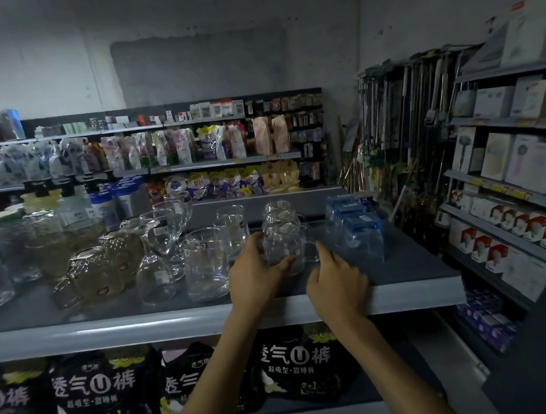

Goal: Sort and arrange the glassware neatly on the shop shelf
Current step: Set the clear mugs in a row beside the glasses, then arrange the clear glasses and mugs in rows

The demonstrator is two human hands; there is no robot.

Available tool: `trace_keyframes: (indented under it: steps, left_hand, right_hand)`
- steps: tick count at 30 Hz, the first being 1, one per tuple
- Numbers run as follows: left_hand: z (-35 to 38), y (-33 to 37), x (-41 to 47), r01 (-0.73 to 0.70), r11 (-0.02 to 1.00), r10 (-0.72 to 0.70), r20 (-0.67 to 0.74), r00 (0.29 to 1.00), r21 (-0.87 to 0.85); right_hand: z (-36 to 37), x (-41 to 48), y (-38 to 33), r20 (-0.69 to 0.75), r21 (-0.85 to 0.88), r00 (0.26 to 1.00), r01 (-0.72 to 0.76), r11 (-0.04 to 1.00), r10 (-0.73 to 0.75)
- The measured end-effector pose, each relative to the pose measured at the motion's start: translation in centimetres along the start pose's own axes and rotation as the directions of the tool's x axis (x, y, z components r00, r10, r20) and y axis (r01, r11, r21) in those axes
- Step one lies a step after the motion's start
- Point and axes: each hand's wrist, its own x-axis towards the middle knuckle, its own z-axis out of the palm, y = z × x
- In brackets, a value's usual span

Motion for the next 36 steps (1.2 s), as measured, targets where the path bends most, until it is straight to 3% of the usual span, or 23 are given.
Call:
trace_keyframes:
  steps: [6,9,14,19,23,29,36]
  left_hand:
    - [-0.3,0.7,-0.4,0.009,1.0,-0.009,0.001,1.0,0.0]
    - [-1.3,1.9,-1.7,-0.028,0.995,0.028,-0.007,1.0,0.095]
    - [-4.4,2.6,-5.6,-0.125,0.97,0.155,-0.134,0.979,0.209]
    - [-8.4,-0.6,-7.4,-0.123,0.953,0.22,-0.355,0.909,0.276]
    - [-9.1,-3.4,-5.7,-0.016,0.967,0.108,-0.352,0.93,0.253]
    - [-8.9,-5.7,-4.0,-0.056,0.989,0.081,-0.179,0.98,0.138]
    - [-9.9,-6.8,-3.0,-0.122,0.986,0.135,-0.115,0.984,0.111]
  right_hand:
    - [0.3,0.2,0.3,-0.026,0.057,1.0,-0.003,0.998,0.004]
    - [0.8,0.0,0.7,-0.091,0.13,0.996,0.023,0.991,-0.011]
    - [1.8,-0.1,1.3,-0.261,0.429,0.965,0.144,0.892,-0.031]
    - [0.9,-1.2,-2.2,-0.394,0.473,0.902,0.362,0.804,-0.174]
    - [0.5,-0.1,-7.0,-0.267,0.565,0.925,0.376,0.734,-0.268]
    - [2.6,4.5,-10.6,0.088,0.487,0.923,0.289,0.824,-0.375]
    - [3.0,9.8,-12.1,0.113,0.267,0.922,0.33,0.905,-0.37]
